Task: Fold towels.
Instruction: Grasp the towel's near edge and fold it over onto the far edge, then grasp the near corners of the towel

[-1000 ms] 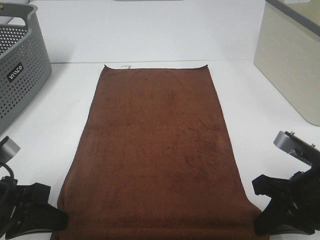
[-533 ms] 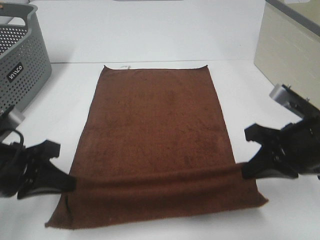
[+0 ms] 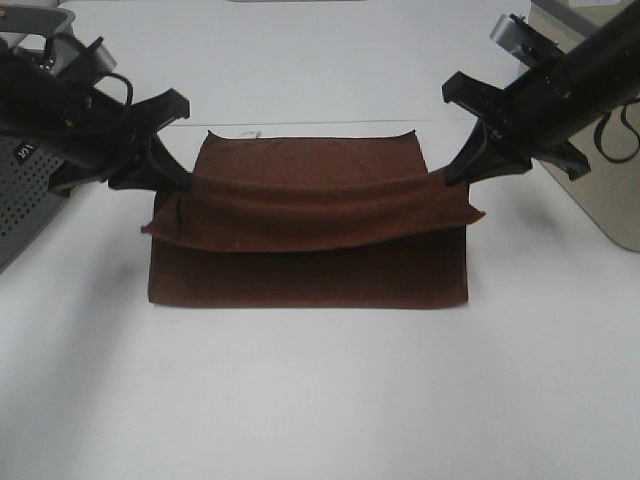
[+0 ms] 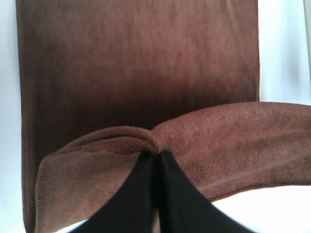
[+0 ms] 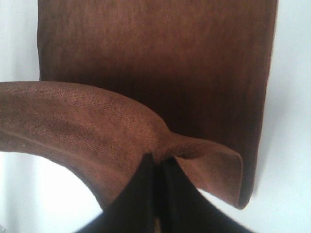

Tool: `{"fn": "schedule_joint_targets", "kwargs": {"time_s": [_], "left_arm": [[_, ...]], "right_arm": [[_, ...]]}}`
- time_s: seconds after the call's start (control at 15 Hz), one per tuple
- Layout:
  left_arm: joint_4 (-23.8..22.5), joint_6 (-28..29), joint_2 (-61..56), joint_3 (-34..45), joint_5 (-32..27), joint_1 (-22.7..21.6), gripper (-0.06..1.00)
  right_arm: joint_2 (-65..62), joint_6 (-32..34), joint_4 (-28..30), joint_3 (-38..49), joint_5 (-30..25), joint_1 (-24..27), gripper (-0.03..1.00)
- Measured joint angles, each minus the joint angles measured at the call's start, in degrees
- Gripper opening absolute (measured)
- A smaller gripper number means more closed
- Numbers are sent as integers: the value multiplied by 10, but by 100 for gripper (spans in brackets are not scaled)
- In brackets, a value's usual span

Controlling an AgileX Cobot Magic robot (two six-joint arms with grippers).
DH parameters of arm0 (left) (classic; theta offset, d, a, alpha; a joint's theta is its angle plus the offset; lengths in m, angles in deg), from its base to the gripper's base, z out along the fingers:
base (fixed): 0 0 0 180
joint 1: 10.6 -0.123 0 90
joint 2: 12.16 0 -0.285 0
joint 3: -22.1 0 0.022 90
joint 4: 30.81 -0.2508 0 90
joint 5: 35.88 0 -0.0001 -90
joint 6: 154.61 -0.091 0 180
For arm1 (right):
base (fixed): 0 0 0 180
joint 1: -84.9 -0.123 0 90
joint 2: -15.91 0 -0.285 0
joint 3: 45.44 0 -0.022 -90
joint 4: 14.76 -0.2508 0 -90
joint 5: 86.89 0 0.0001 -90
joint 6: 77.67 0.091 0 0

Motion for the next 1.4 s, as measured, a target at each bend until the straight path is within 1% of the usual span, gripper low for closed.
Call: {"fn": "schedule_joint_targets", "kwargs": {"time_s": [0.07,0.13,0.2,0.33,0.47,0.53,0.6,0.67,0.73,0.8,0.87,0.93,1.0,1.07,1.13,1.2,1.27,1.33,1.4], "left_arm": [[-10,17,42,-72,-7,0,1],[-12,26,53,-89,-8,0,1],[-24,48,89,-155,-11,0,1],[-45,64,138,-230,-7,0,1],[-54,72,185,-305,15,0,1],[-54,72,209,-333,34,0,1],[-54,72,236,-358,54,0,1],[-54,72,250,-370,66,0,1],[-54,72,288,-402,99,0,3],[-54,72,311,-420,116,0,5],[-54,72,331,-437,122,0,9],[-54,71,350,-453,127,0,17],[-56,64,362,-466,129,0,28],[-56,54,367,-473,131,0,45],[-56,43,367,-476,132,0,54],[-56,32,367,-478,133,0,73],[-56,24,367,-480,134,0,79],[-61,15,367,-480,129,0,81],[-66,10,366,-480,127,0,82]], "right_arm": [[42,24,33,-80,-15,0,0],[54,34,44,-107,-20,0,0],[95,58,73,-181,-32,0,0],[146,71,100,-275,-41,0,0],[198,74,107,-360,-44,0,0],[226,74,108,-396,-44,0,0],[241,74,110,-415,-44,0,0],[268,74,112,-450,-43,0,0],[307,74,116,-486,-38,0,0],[333,74,116,-506,-28,0,0],[353,74,116,-517,-15,0,0],[370,73,113,-522,-2,0,0],[381,65,107,-523,11,0,5],[390,56,101,-523,20,0,16],[391,50,100,-523,29,0,24],[391,48,100,-523,38,0,53],[391,48,101,-525,44,0,66],[387,46,105,-524,40,0,73],[384,46,107,-524,32,0,75]]}}
